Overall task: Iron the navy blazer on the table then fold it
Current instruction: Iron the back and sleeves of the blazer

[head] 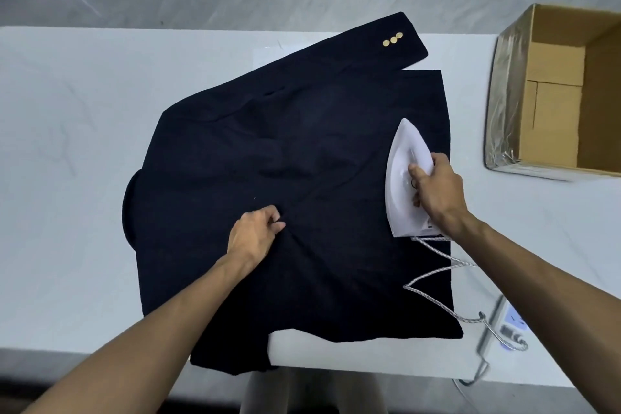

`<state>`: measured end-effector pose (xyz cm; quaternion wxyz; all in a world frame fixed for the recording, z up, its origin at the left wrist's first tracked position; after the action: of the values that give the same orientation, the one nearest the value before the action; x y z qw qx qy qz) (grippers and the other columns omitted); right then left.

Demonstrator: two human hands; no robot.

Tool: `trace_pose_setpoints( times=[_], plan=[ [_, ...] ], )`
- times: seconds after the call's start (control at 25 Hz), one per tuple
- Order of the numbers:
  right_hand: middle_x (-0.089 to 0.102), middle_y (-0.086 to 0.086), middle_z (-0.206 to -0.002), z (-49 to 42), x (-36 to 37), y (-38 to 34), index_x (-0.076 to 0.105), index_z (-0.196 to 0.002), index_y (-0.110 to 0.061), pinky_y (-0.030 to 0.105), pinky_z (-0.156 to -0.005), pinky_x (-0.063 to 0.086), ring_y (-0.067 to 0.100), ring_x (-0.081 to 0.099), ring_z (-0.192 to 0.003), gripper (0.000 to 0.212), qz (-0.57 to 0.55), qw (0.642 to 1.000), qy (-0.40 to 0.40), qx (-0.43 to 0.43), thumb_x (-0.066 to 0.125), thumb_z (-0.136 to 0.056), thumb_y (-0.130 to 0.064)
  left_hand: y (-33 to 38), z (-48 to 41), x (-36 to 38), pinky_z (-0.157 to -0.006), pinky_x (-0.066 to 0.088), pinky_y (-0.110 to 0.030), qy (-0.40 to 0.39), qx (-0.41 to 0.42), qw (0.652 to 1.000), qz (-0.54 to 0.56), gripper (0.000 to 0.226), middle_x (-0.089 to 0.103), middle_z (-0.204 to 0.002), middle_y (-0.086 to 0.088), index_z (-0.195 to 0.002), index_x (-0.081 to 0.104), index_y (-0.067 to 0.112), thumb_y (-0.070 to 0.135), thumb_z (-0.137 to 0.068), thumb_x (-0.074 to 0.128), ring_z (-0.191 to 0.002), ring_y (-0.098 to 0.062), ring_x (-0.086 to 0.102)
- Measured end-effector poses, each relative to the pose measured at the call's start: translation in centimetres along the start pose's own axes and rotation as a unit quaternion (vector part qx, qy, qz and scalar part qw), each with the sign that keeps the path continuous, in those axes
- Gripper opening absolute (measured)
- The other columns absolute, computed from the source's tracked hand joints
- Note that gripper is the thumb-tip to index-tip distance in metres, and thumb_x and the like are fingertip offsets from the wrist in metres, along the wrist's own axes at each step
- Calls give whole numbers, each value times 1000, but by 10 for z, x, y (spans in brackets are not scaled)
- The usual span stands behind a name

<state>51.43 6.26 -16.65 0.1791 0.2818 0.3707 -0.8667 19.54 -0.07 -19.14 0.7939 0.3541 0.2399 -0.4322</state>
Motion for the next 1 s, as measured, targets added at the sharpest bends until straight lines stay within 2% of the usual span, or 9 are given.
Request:
trace_pose_setpoints(
  times=[0.08, 0.16, 0.28, 0.44, 0.52, 0.64, 0.72, 0.84, 1.0],
  plan=[
    [64, 16, -100, -4, 5, -3, 45, -123, -13, 43, -78, 54, 36, 64, -82, 35, 43, 999, 5, -8, 48, -97, -36, -23, 22, 0, -76, 53, -33, 58, -5, 998, 11, 10, 60, -99, 6, -99, 59, 22, 30, -95, 64, -84, -13, 58],
    [57, 21, -118, 1, 4, -8, 42, -131, -6, 42, -86, 48, 39, 55, -103, 44, 132, 989, 50, -45, 52, -95, -30, -59, 54, -3, -82, 52, -38, 158, -38, 987, -12, 30, 54, -113, -1, -117, 56, 17, 27, -91, 69, -100, -19, 55],
    [46, 18, -125, 47, 19, -24, 46, -132, -4, 40, -90, 42, 33, 45, -111, 49, 215, 944, 137, -207, 62, -88, -19, -111, 97, -12, -95, 46, -50, 267, -213, 940, 14, 59, 49, -127, -20, -129, 46, 2, 27, -85, 76, -114, -38, 49],
    [56, 5, -96, 139, 109, -24, 65, -97, -17, 38, -78, 43, 27, 54, -89, 16, 274, 893, 8, -358, 69, -84, -25, -155, 115, 2, -101, 41, -55, 171, -458, 849, 202, 95, 41, -139, -28, -138, 34, -6, 51, -77, 78, -122, -48, 47],
    [60, -1, -95, 176, 152, -14, 64, -99, -22, 34, -79, 45, 21, 59, -90, 20, 267, 907, -160, -284, 65, -88, -39, -166, 119, 9, -98, 46, -47, 123, -454, 821, 323, 86, 54, -131, -21, -129, 45, -5, 51, -76, 81, -113, -41, 57],
    [70, -1, -86, 219, 195, 7, 68, -91, -18, 34, -84, 51, 19, 65, -85, 46, 336, 873, -325, -139, 55, -87, -63, -177, 128, 11, -79, 51, -37, 5, -355, 808, 470, 33, 67, -98, -10, -96, 61, 4, 28, -83, 79, -84, -25, 63],
    [69, -2, -74, 236, 212, 26, 68, -76, -14, 33, -80, 53, 16, 65, -75, 60, 343, 859, -374, -65, 54, -81, -72, -185, 130, 9, -70, 52, -34, -20, -323, 822, 468, 22, 65, -92, -11, -92, 62, 3, 19, -86, 76, -81, -27, 61],
    [61, -2, -72, 255, 224, 49, 58, -68, -12, 31, -76, 49, 16, 60, -75, 51, 217, 889, -402, 15, 70, -77, -61, -189, 135, 6, -79, 56, -31, -44, -280, 814, 507, 28, 71, -110, -3, -114, 62, 10, 19, -90, 71, -97, -23, 69],
    [65, 11, -114, 265, 229, 60, 60, -118, 1, 27, -94, 42, 20, 60, -109, 40, -37, 922, -360, 136, 71, -87, -21, -183, 143, 11, -84, 58, -35, -71, -270, 784, 555, 51, 73, -114, -1, -127, 59, 12, 12, -80, 80, -104, -21, 69]
  ],
)
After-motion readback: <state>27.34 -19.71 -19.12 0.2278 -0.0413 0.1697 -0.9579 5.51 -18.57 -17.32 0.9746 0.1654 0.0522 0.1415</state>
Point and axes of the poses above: each hand's wrist, its own z-axis away from the middle knuckle, its own x-axis out of the palm, y = z × x, the point moved 2 cm from there along -z, towards the middle knuckle
